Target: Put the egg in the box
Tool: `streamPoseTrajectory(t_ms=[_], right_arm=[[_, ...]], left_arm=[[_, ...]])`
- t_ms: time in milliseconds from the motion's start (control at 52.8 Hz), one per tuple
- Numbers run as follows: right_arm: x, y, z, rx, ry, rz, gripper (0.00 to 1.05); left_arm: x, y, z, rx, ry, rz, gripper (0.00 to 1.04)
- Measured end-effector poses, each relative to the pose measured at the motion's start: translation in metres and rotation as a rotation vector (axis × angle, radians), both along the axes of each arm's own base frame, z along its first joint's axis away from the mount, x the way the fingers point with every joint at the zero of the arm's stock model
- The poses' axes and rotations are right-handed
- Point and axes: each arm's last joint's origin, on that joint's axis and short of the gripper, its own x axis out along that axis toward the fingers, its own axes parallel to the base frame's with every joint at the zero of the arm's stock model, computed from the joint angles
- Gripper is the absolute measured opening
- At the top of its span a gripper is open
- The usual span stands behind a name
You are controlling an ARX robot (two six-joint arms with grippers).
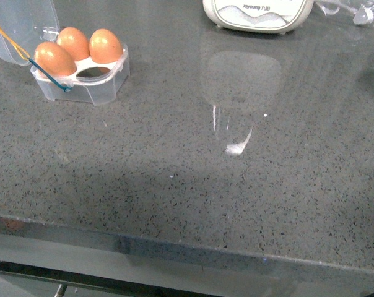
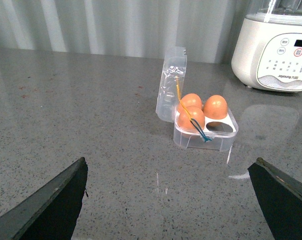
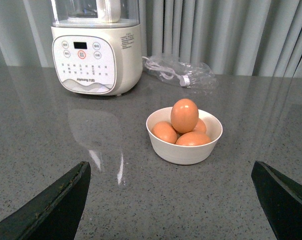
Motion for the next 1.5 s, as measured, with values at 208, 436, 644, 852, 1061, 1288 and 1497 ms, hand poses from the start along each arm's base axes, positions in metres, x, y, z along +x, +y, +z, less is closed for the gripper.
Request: streamPoseTrajectory(t_ms=[208,436,644,852,1061,1288,1497], right_arm=[[0.000,0.000,0.000,0.000,0.000,0.000,0.97],[0.000,0.000,0.000,0.000,0.000,0.000,0.97],[0.000,0.000,0.000,0.000,0.000,0.000,0.97],[0.002,0.001,0.000,0.007,0.049,-0.178,0.97],[0.003,0.000,0.025,0.001,-0.018,-0.444,0.97],[0.033,-0.014,0.040,-0.014,-0.052,-0.370,0.97],[0.105,-0.031,0.056,-0.142,0.001,-0.304,0.97]], left_arm=[[0.000,0.000,0.000,0.000,0.000,0.000,0.98],[0.000,0.000,0.000,0.000,0.000,0.000,0.98],[0.000,0.000,0.000,0.000,0.000,0.000,0.98],[0.000,0.000,0.000,0.000,0.000,-0.001,0.98],[0.000,0.000,0.000,0.000,0.000,-0.001,0.98],[0.000,0.000,0.000,0.000,0.000,-0.001,0.98],[0.000,0.000,0.000,0.000,0.000,-0.001,0.98]])
